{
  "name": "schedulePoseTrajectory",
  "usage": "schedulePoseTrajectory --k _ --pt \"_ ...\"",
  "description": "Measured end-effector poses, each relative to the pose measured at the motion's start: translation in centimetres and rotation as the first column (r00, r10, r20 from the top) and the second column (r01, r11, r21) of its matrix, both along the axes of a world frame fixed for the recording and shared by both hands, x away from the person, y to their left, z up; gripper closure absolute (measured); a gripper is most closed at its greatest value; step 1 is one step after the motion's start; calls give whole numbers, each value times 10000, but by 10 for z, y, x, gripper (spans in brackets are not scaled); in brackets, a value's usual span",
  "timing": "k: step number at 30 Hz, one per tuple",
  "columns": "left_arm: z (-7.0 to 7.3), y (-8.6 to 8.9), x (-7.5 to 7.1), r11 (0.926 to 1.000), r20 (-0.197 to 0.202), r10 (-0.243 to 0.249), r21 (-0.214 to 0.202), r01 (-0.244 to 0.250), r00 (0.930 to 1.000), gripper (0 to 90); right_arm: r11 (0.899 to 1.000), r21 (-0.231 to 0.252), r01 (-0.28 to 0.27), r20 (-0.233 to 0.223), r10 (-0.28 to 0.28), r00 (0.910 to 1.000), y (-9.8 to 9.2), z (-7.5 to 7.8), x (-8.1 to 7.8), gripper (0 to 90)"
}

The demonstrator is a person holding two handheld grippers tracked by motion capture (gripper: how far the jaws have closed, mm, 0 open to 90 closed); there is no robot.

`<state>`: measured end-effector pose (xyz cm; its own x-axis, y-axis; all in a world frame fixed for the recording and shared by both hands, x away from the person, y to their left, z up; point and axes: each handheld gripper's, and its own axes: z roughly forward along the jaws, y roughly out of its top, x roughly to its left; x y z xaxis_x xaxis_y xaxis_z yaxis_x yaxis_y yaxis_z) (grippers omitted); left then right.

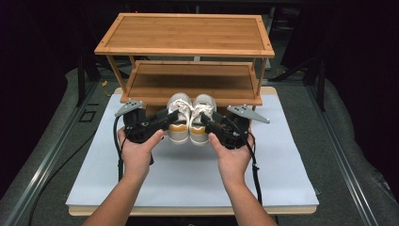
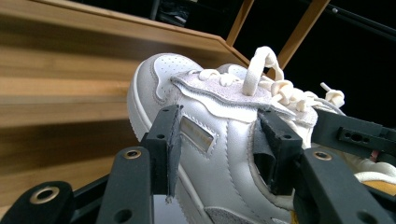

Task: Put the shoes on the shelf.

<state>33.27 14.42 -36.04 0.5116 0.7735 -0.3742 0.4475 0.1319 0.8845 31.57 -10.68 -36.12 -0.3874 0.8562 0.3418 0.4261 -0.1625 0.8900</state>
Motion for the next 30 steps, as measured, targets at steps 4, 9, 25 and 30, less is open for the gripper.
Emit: schedulePoseTrajectory --k 4,9,25,30 --pt "5 -1 8 10000 104 59 -17 -59 9999 547 9999 -75 88 72 -87 9999 1 6 8 554" --pt "10 -1 24 9998 252 174 -47 -173 9995 551 10000 -33 51 228 -50 9997 2 13 24 556" --pt "21 3 77 9997 187 101 -213 -97 9998 552 9999 29 146 144 -146 9998 4 25 73 557" --pt "18 4 93 9998 18 124 -143 -124 9999 552 9998 58 202 158 -203 9997 5 23 92 557"
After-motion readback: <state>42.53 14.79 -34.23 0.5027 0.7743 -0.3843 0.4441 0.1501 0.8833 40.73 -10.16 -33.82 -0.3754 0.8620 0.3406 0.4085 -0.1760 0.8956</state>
